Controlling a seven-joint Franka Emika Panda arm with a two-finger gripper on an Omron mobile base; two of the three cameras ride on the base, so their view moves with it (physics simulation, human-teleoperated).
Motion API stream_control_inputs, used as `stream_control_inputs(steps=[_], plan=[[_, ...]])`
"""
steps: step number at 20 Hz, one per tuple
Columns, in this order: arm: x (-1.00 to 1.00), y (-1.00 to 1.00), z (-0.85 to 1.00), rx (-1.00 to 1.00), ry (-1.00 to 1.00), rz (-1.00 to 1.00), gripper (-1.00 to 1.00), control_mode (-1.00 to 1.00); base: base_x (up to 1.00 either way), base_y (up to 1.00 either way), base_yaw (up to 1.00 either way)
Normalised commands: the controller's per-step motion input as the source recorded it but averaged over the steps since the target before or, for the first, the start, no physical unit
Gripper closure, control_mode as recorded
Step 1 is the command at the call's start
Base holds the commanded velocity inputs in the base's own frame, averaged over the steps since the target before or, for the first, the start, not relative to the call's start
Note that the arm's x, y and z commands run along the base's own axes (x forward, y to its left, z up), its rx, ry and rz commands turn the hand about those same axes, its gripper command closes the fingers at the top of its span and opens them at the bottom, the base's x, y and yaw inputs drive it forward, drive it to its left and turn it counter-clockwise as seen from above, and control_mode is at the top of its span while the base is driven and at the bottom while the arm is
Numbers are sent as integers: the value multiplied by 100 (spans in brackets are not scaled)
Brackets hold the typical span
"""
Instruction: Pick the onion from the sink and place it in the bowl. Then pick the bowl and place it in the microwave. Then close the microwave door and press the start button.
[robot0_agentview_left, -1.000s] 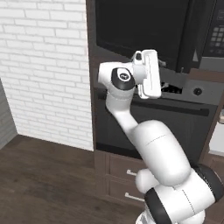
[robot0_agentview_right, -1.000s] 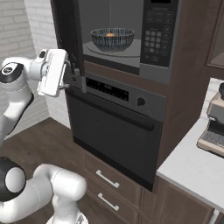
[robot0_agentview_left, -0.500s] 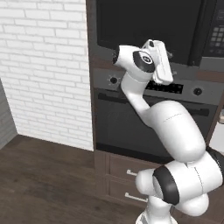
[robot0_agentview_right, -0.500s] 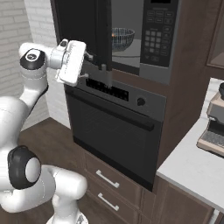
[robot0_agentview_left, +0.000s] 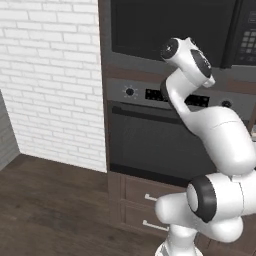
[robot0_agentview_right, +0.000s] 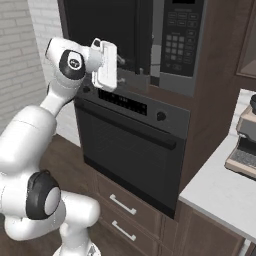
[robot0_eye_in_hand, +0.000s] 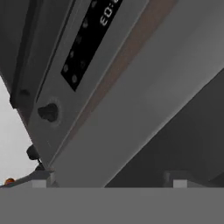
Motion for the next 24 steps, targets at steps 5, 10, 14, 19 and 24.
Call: stream_control_inputs(steps=[5, 10, 14, 19, 24], plan=[[73, -29, -1, 8, 7, 28, -100, -100, 0, 0, 0], [100, -12, -27, 0, 5, 16, -100, -100, 0, 0, 0], [92, -7, -44, 0, 0, 15, -100, -100, 0, 0, 0], [-23, 1, -11, 0, -7, 10, -100, -100, 0, 0, 0], [-80, 29, 39, 0, -11, 0, -100, -100, 0, 0, 0]])
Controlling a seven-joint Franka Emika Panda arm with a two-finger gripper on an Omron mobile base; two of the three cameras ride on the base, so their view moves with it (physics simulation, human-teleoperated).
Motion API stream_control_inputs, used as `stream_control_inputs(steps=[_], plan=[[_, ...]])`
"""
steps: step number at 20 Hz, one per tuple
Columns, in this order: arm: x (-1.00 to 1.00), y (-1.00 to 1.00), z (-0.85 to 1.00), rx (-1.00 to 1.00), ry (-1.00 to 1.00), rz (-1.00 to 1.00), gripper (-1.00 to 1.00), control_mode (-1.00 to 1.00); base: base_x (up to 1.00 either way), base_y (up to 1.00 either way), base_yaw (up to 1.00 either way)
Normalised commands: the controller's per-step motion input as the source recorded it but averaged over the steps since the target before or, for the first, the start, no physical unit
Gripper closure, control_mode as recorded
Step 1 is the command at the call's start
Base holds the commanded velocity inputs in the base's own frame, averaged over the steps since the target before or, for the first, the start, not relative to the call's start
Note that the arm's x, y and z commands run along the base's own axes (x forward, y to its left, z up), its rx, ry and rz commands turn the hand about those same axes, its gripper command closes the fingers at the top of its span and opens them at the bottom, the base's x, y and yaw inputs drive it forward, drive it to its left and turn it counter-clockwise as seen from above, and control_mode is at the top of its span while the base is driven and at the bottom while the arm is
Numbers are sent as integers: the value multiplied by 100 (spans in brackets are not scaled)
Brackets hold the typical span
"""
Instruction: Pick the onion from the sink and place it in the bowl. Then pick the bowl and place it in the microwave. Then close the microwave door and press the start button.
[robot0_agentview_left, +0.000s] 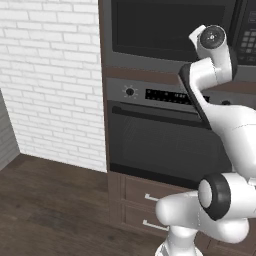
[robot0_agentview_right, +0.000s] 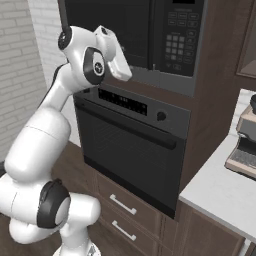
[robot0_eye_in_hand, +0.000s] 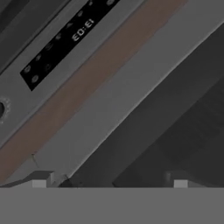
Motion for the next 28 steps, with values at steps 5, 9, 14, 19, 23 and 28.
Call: stream_control_inputs(steps=[5, 9, 14, 19, 23, 28], plan=[[-89, 50, 32, 15, -18, -11, -100, -100, 0, 0, 0], [-81, 33, 26, 32, -28, -20, -100, -100, 0, 0, 0], [-60, 38, 7, 41, -35, -31, -100, -100, 0, 0, 0], [-46, 10, 0, 53, -39, -33, -100, -100, 0, 0, 0], [-34, 12, 0, 58, -45, -34, -100, -100, 0, 0, 0], [-21, 1, 0, 63, -44, -37, -100, -100, 0, 0, 0]])
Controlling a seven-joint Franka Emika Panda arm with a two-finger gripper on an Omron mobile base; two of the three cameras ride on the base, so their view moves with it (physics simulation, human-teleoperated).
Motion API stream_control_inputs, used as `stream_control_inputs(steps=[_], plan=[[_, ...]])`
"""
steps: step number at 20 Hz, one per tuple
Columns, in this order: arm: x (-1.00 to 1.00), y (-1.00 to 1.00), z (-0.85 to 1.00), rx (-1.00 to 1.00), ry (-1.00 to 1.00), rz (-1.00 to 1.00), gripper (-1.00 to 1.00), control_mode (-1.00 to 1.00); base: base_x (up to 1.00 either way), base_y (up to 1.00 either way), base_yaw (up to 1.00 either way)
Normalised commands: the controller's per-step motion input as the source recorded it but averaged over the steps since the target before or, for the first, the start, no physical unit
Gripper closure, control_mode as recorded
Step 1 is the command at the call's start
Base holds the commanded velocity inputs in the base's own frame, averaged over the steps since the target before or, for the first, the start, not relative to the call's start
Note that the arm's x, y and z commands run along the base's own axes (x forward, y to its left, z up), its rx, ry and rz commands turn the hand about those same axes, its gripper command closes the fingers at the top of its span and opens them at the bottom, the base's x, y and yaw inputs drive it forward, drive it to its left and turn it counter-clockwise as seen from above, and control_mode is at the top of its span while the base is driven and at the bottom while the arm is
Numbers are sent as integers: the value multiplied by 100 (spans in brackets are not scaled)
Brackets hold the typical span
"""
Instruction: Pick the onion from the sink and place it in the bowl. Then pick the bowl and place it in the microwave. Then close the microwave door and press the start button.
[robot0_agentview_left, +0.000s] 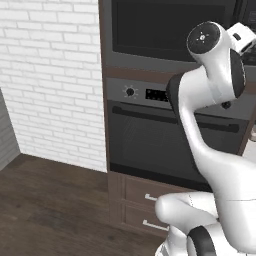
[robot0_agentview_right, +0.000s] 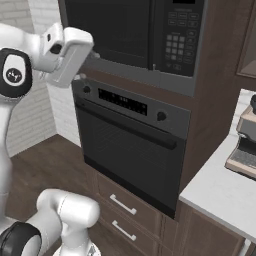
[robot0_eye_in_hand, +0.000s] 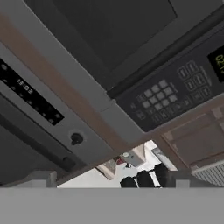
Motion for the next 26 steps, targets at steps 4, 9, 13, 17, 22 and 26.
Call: stream_control_inputs(steps=[4, 9, 13, 17, 22, 26], plan=[[-14, -2, -1, 62, -64, -16, -100, -100, 0, 0, 0], [-14, 0, -18, 35, -71, -1, 100, -100, 0, 0, 0], [-35, -23, -23, 17, -60, 4, 100, -100, 0, 0, 0], [-42, -57, 0, 16, -5, 3, 100, -100, 0, 0, 0], [-42, -56, 0, 16, -7, 4, 100, -100, 0, 0, 0], [0, -41, -2, 8, -1, 5, 100, -100, 0, 0, 0]])
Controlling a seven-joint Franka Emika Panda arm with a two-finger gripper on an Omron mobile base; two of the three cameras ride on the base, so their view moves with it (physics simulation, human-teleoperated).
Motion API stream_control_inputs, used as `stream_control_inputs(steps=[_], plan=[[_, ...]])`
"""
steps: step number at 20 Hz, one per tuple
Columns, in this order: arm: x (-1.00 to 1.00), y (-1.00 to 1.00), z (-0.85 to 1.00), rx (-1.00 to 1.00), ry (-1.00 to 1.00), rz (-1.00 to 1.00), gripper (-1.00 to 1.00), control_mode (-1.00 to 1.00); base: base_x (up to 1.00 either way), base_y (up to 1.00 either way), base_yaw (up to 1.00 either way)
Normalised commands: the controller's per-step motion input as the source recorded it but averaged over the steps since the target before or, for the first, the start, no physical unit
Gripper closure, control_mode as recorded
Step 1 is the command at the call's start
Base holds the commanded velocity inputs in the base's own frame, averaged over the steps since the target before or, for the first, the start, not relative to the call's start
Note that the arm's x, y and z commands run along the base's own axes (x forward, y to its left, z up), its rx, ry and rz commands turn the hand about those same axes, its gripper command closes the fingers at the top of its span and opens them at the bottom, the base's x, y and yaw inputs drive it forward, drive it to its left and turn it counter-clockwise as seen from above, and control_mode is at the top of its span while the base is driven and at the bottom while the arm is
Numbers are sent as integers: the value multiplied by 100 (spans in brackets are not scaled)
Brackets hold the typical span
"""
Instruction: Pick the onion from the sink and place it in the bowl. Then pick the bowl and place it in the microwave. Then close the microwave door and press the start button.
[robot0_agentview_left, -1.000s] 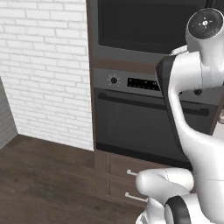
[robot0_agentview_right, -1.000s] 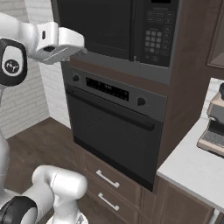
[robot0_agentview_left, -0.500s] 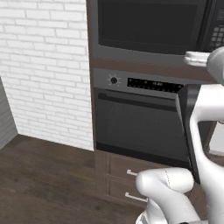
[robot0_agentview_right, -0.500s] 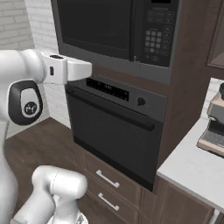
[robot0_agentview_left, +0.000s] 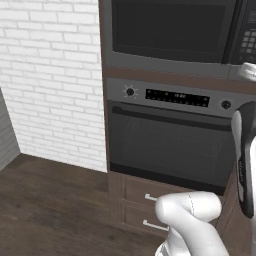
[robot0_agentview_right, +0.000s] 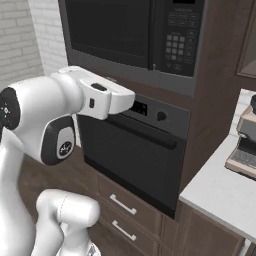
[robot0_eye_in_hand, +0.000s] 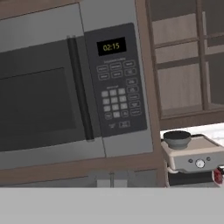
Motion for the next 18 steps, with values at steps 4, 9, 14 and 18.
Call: stream_control_inputs(steps=[4, 9, 14, 18], plan=[[0, -26, -9, 2, 0, 3, 100, -100, 0, 0, 0], [8, -10, -9, 2, 0, 0, 100, -100, 0, 0, 0], [25, -8, -6, 2, 0, 0, 100, -100, 0, 0, 0], [36, -10, 0, 0, 4, 0, 100, -100, 0, 0, 0]])
